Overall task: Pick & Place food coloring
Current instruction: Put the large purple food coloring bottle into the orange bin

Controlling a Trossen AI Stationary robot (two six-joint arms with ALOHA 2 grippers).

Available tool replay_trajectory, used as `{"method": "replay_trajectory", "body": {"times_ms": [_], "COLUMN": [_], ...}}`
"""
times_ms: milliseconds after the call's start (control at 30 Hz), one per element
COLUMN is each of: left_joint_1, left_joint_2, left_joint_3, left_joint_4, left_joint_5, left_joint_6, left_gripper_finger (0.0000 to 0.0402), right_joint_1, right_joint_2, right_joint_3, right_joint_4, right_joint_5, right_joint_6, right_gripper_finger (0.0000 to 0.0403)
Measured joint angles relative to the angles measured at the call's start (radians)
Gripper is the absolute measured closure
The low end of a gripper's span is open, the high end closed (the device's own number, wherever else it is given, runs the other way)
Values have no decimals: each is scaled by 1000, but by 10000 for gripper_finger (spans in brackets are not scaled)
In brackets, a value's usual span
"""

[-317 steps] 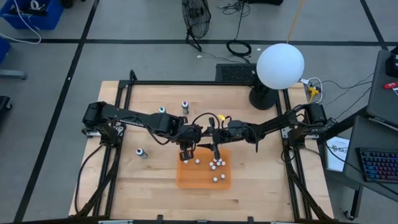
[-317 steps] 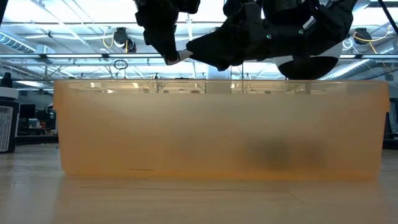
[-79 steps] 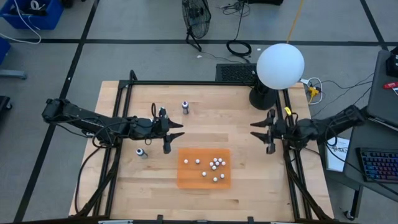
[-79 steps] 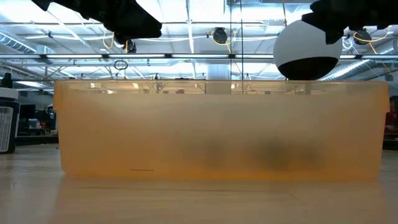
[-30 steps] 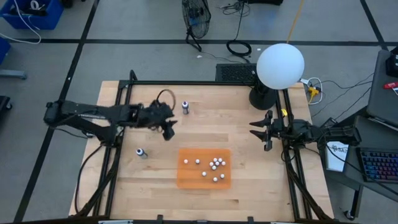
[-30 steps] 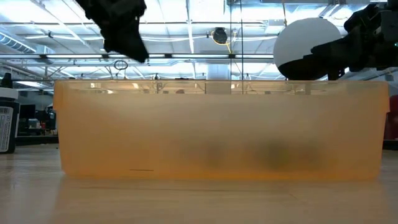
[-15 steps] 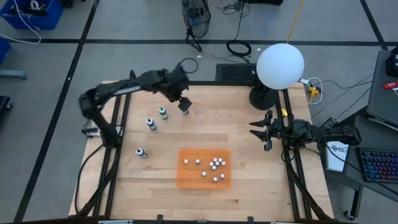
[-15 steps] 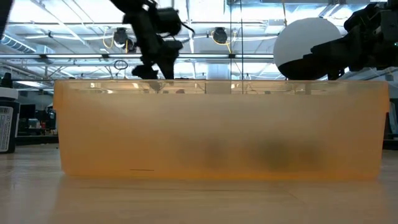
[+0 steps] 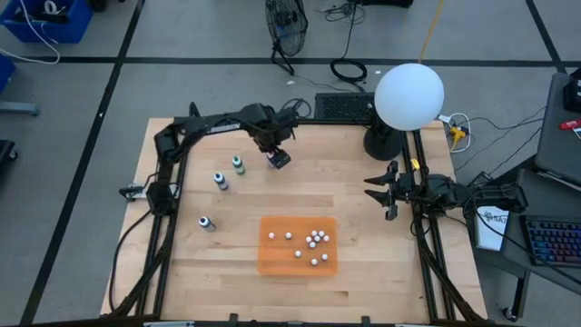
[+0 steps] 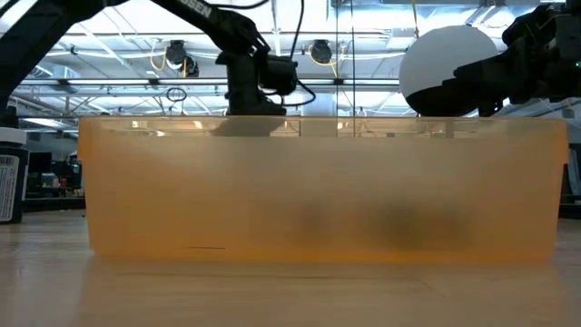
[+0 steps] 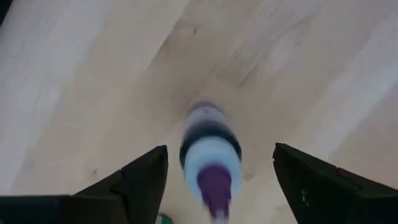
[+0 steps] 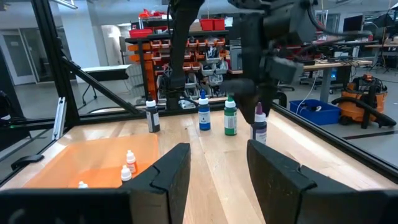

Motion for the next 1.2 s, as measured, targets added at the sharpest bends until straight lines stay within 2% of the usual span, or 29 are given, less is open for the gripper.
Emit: {"method": "replay_trajectory", "body": {"times_ms": [333, 600, 800, 1200], "left_joint_1": [-18, -23, -25, -24], "left_joint_2": [33, 33, 33, 33], "left_joint_3": [-1, -42, -88, -90], "left_joint_4": [7, 32, 71, 95], "left_joint_5": [-98, -97, -96, -96], "left_joint_6": [22, 21, 23, 27], "left_gripper_finger": [128, 134, 156, 216], "right_joint_1": [0, 0, 0, 0], "right_joint_2": [0, 0, 0, 0], "right_joint_3": [-1, -1, -1, -1], "right_joint_4": [0, 0, -1, -1], "right_joint_5": [0, 0, 0, 0], "right_joint_6": [0, 0, 0, 0], "right_gripper_finger": [254, 257, 257, 255]}}
